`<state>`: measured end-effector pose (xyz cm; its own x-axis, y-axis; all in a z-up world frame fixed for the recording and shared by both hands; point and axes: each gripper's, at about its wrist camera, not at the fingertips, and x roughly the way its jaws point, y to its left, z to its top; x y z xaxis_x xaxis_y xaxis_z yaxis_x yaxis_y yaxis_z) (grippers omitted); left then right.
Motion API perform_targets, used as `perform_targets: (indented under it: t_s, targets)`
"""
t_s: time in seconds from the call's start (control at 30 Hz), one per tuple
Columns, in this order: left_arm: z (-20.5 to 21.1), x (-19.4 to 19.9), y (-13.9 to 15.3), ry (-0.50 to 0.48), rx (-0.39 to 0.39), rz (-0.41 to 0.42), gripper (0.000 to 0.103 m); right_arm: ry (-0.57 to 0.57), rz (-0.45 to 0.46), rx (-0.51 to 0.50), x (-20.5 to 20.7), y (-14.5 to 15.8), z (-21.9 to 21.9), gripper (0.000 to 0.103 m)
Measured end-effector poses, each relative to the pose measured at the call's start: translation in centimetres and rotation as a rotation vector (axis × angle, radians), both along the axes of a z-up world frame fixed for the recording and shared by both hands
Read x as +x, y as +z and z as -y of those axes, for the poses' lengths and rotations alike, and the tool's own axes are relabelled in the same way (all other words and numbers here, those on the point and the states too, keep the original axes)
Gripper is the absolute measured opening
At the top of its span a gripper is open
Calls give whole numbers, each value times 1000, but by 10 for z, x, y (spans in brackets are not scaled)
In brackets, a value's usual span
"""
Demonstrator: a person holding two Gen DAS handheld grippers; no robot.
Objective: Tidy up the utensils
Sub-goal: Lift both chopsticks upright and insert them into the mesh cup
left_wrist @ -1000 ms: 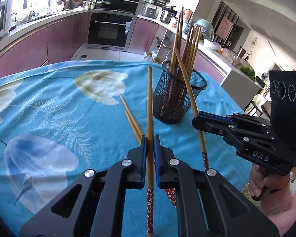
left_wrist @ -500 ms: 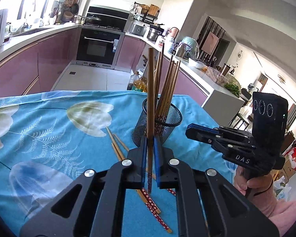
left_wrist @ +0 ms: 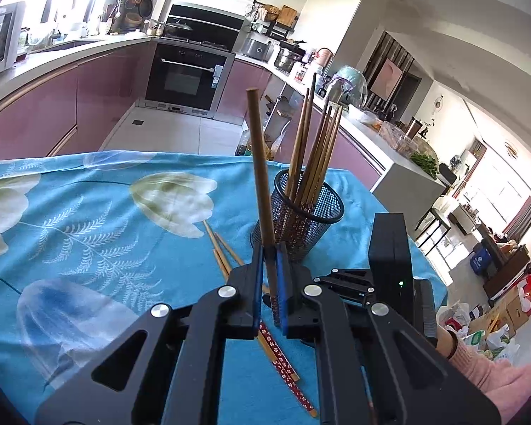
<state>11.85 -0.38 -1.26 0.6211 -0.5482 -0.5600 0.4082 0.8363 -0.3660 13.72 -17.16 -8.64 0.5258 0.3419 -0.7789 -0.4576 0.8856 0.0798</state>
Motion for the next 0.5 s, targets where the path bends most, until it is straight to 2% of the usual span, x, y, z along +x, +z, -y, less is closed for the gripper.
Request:
perform_targets:
  t_s: [0.03,0.2,0.5]
  targets:
    - [0,0,0,-1,0,0,8,5,-6,6,1,0,0,8]
    - [1,1,1,-2,-4,2,8,-1,-9,76,-5,8,13,6]
    - [2,1,19,-24,-38,39,8,-7,149,228,-31,70,45,6]
